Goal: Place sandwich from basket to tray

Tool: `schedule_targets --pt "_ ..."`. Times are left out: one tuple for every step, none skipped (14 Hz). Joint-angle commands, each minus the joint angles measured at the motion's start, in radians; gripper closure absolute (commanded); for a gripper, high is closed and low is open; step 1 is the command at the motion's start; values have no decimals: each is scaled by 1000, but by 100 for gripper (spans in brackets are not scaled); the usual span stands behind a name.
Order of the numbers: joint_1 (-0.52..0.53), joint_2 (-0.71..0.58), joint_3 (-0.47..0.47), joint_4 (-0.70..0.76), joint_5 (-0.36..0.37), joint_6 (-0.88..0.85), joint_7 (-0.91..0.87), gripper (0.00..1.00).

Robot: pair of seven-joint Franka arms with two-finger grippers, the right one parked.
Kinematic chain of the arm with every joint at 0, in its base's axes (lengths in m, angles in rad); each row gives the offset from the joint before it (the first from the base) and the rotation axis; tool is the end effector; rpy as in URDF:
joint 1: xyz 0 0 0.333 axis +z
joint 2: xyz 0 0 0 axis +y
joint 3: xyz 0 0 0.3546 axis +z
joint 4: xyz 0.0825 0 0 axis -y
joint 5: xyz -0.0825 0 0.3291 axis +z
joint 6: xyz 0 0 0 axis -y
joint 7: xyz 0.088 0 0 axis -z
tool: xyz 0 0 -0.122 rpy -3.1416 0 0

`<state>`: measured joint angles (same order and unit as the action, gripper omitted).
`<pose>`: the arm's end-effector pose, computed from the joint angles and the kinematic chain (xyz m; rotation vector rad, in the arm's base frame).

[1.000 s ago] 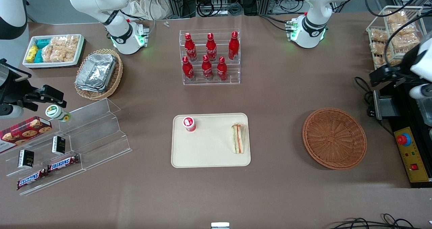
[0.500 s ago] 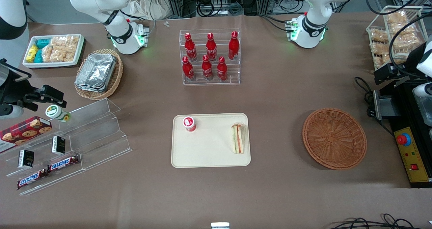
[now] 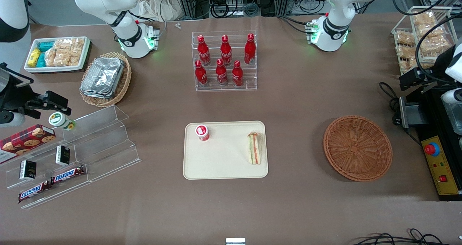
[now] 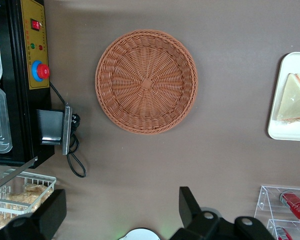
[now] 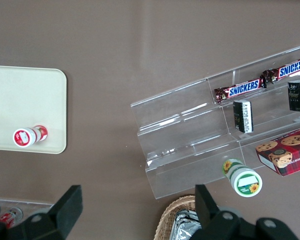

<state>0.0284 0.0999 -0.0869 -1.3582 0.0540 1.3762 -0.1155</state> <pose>0.5125 -0.0195 0.6681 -3.0860 -0.1009 0.1195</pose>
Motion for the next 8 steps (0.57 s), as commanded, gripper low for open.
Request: schedule_targets --pt "-8 -8 3 -18 -32 13 -4 0" --pt "-10 0 1 -18 -33 15 -6 0" --pt "-15 1 -2 -18 -33 20 -6 0" --pt "-22 4 -10 -18 -33 23 -9 0" --pt "-27 7 -10 -18 -33 26 -9 0" --pt "-27 17 -10 -16 -33 27 -9 0" --pt "-25 18 -10 -16 -33 27 -9 0" --pt "-25 15 -10 -16 -33 27 -9 0"
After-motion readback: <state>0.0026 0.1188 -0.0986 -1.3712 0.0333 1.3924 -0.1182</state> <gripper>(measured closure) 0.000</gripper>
